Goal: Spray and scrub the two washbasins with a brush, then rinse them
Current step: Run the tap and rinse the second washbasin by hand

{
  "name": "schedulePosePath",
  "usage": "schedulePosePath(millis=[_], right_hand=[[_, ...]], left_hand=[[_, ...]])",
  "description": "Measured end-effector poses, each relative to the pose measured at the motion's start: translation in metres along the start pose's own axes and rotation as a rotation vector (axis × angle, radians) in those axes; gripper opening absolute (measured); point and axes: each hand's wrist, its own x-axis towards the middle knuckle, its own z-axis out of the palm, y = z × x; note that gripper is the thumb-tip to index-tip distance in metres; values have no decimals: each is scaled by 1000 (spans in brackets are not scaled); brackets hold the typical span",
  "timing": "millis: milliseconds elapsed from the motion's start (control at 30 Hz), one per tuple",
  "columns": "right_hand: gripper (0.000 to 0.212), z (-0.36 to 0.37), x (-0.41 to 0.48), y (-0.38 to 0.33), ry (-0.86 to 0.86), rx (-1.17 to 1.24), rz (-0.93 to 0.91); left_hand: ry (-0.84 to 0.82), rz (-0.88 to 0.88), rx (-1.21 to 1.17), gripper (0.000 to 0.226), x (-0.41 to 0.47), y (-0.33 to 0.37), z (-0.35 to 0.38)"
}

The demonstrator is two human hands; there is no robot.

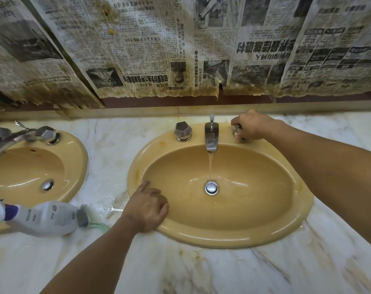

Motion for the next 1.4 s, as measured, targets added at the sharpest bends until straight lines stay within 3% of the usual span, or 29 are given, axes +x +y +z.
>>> schedulePosePath(millis=[333,667,933,1067,1167,1300,1400], right_hand=[[61,0,-5,2,16,-5,-32],[54,14,-14,6,126,11,-126],[49,2,-11,6,67,-26,-157],[56,7,-8,10,77,-7,-143],[62,20,-16,10,166,134,-103],[75,69,-58,-9,439,599,147],[43,119,-102,-27,506,687,217]], left_hand=[[56,-5,-32,61,-1,-1,3],[26,-25,-84,70,-1,4,-6],[-5,-27,-74,72,0,4,-9],[-5,-25,-64,72,0,2,-7],[17,-22,-79,69,0,1,-4],[42,-13,-95,68,-1,0,-2],[100,3,-131,62,-2,0,-1]])
